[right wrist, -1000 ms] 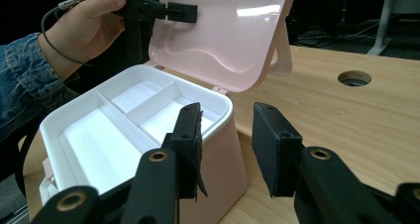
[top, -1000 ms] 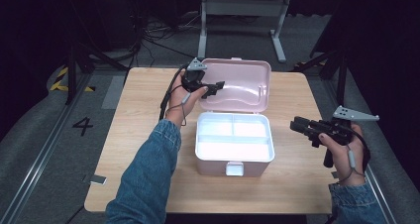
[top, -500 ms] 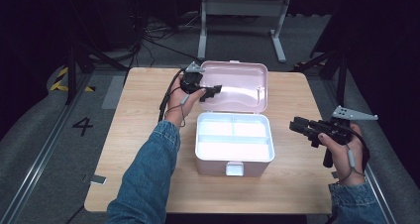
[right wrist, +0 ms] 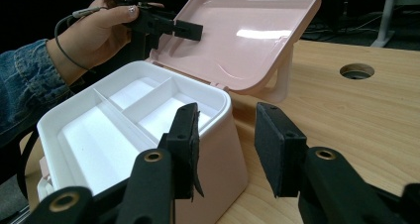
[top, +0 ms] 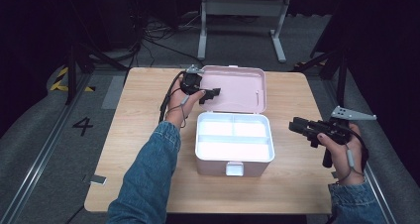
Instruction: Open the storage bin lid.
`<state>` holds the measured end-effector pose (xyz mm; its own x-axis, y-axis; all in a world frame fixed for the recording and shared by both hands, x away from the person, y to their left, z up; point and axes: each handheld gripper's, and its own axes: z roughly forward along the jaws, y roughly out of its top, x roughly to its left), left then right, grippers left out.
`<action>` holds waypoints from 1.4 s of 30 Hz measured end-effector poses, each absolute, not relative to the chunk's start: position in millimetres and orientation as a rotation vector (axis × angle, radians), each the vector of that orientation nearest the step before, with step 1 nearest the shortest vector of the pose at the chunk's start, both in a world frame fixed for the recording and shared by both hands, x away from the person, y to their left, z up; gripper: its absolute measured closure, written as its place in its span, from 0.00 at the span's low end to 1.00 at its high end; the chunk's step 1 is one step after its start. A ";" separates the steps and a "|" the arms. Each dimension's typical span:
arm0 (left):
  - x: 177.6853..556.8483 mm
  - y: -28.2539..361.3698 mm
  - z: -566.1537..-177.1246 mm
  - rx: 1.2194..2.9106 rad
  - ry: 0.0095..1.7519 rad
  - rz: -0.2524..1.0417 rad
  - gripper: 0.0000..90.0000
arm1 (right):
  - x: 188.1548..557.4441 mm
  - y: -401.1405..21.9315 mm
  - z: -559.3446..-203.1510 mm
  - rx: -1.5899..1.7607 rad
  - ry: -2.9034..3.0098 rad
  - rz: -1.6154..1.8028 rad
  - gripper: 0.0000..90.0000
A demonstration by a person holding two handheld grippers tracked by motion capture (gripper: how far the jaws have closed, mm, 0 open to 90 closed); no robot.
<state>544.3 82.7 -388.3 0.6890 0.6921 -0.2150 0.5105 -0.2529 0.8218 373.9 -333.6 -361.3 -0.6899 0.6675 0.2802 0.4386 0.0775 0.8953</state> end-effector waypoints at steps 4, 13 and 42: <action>544.7 83.3 -391.1 1.933 0.971 0.205 0.30 | 373.9 -334.0 -361.3 1.124 2.138 1.667 0.70; 545.7 83.2 -393.4 1.939 1.018 0.177 0.29 | 373.7 -333.4 -361.5 1.134 2.140 1.668 0.69; 540.9 100.9 -383.9 1.986 1.206 0.292 0.36 | 372.6 -335.6 -360.0 1.155 2.108 1.693 0.66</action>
